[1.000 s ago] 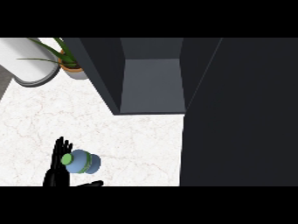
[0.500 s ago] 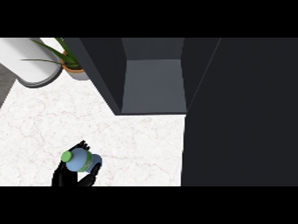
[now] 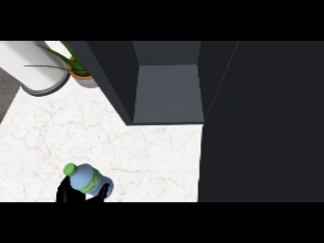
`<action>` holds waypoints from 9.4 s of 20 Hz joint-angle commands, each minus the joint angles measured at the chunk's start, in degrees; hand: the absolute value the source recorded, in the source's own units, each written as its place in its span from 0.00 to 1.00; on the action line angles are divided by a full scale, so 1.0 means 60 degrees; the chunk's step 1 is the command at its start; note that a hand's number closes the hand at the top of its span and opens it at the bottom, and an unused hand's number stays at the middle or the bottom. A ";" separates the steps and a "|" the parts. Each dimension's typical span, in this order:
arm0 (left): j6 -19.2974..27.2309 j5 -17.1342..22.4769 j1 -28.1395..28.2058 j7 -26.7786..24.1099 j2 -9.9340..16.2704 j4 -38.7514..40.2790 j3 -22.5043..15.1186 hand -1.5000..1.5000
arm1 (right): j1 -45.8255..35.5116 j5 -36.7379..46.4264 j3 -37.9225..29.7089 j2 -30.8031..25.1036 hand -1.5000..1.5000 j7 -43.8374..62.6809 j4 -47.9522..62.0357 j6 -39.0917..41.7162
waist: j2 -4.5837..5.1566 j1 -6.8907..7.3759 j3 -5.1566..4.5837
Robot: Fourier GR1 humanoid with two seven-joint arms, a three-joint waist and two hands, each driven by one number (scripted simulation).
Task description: Pick up the bottled water, place it into the cabinet and close the cabinet
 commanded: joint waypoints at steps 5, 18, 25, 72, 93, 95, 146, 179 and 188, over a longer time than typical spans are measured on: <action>-0.0540 -0.0133 -0.1267 0.0628 0.0095 0.0682 -0.0277 1.00 | 0.0126 -0.0459 -0.0057 -0.0141 0.00 0.0065 -0.0719 0.0107 | 0.0103 -0.0166 -0.0256; 0.0307 0.0659 -0.2440 0.2330 -0.0106 -0.0575 -0.1564 1.00 | 0.0085 -0.0318 0.0156 0.0012 0.00 0.0278 -0.0534 -0.0064 | 0.0073 -0.0020 -0.0244; 0.2103 0.1645 -0.3056 0.3058 -0.0109 -0.1434 -0.3162 1.00 | -0.0545 -0.0887 -0.0548 -0.0022 0.00 0.0584 -0.0464 -0.0016 | 0.0103 -0.0038 -0.0248; 0.7809 0.1140 -1.1148 0.3533 0.0406 0.6531 -0.3333 0.00 | -0.0819 -0.1734 -0.1841 -0.0057 0.00 -0.0154 0.0072 0.1173 | 0.0450 -0.0822 -0.0255; 0.5297 0.1722 -1.2043 0.2282 -0.0005 0.5789 -0.2367 0.00 | -0.0433 -0.1251 -0.1266 0.0038 0.00 -0.0160 -0.0017 0.1533 | 0.0251 -0.0509 -0.0259; 0.4652 0.1767 -1.1979 0.2170 0.0241 0.5692 -0.2267 0.00 | -0.0885 -0.1558 -0.1569 0.0001 0.00 0.0046 0.0201 0.1400 | 0.0251 -0.0338 -0.0254; 0.3211 0.3271 0.0135 0.3773 0.3625 -0.8902 -0.5291 0.00 | -0.0048 0.1856 0.1398 -0.2251 1.00 0.0233 -0.2019 0.2755 | -0.0059 0.0139 -0.0276; -0.0303 0.5937 0.2657 0.3932 0.6509 -1.0063 -0.2452 0.00 | -0.3602 0.0821 0.5135 -0.2470 1.00 0.2623 -0.0448 0.2199 | 0.0343 0.1644 -0.0398; -0.0705 0.6102 0.2462 0.4034 0.6794 -0.9967 -0.2222 0.00 | -0.4705 0.0793 0.4624 -0.2785 1.00 0.3043 -0.0184 0.2461 | 0.0472 0.2135 -0.0477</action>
